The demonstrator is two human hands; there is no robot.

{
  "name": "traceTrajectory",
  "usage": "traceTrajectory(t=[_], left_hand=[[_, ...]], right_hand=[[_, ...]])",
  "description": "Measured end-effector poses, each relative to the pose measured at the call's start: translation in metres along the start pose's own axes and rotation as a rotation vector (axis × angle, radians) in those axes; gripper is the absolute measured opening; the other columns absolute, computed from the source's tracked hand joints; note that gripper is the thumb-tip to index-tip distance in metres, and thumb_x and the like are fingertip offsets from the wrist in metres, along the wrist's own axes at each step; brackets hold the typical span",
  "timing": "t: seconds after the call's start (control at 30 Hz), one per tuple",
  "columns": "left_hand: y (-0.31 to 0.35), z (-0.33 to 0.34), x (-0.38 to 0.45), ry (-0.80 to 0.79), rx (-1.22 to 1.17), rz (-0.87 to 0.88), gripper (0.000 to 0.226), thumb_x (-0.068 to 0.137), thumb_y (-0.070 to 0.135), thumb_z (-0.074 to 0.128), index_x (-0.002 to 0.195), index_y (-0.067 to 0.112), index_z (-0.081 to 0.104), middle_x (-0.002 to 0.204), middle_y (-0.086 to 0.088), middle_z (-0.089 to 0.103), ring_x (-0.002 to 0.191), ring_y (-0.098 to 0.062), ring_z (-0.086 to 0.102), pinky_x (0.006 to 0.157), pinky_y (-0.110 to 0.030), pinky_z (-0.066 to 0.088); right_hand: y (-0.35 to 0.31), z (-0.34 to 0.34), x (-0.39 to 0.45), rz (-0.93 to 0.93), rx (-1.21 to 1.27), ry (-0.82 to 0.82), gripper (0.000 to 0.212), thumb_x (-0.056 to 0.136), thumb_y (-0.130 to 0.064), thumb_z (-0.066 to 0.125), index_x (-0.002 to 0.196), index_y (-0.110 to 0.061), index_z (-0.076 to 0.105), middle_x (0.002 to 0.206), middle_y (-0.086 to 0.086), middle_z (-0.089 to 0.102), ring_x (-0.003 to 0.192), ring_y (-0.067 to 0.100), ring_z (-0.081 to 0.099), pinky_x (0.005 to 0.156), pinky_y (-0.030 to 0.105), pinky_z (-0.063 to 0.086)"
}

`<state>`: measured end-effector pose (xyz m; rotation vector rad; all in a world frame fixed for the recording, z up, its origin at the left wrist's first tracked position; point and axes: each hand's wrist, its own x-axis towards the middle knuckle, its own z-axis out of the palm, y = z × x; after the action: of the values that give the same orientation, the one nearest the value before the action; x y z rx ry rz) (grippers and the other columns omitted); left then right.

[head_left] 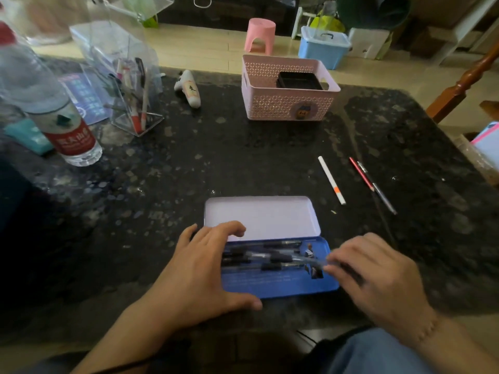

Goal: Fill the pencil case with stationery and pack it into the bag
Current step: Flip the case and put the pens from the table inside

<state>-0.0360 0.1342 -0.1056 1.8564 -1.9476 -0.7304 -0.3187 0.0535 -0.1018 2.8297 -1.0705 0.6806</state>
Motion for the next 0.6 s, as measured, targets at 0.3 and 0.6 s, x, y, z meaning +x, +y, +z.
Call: traceTrajectory(t=[0.3, 0.6], left_hand=[[-0.013, 0.005, 0.001, 0.102, 0.045, 0.207, 0.031, 0.072, 0.065, 0.063, 0.095, 0.044, 0.058, 0.117, 0.031, 0.049, 0.118, 0.002, 0.042, 0.108, -0.033, 0.031], [-0.018, 0.005, 0.001, 0.073, 0.094, 0.208, 0.016, 0.074, 0.06, 0.059, 0.087, 0.049, 0.058, 0.117, 0.033, 0.048, 0.118, 0.006, 0.036, 0.107, -0.032, 0.028]], right_hand=[[-0.028, 0.023, 0.01, -0.15, -0.016, -0.13, 0.017, 0.087, -0.038, 0.061, 0.082, -0.023, 0.068, 0.077, -0.006, 0.061, 0.068, 0.015, 0.055, 0.051, 0.027, 0.044], [-0.029, 0.022, 0.018, -0.001, 0.096, -0.15, 0.022, 0.083, -0.047, 0.063, 0.08, -0.026, 0.068, 0.07, -0.01, 0.061, 0.066, 0.008, 0.052, 0.054, 0.023, 0.044]])
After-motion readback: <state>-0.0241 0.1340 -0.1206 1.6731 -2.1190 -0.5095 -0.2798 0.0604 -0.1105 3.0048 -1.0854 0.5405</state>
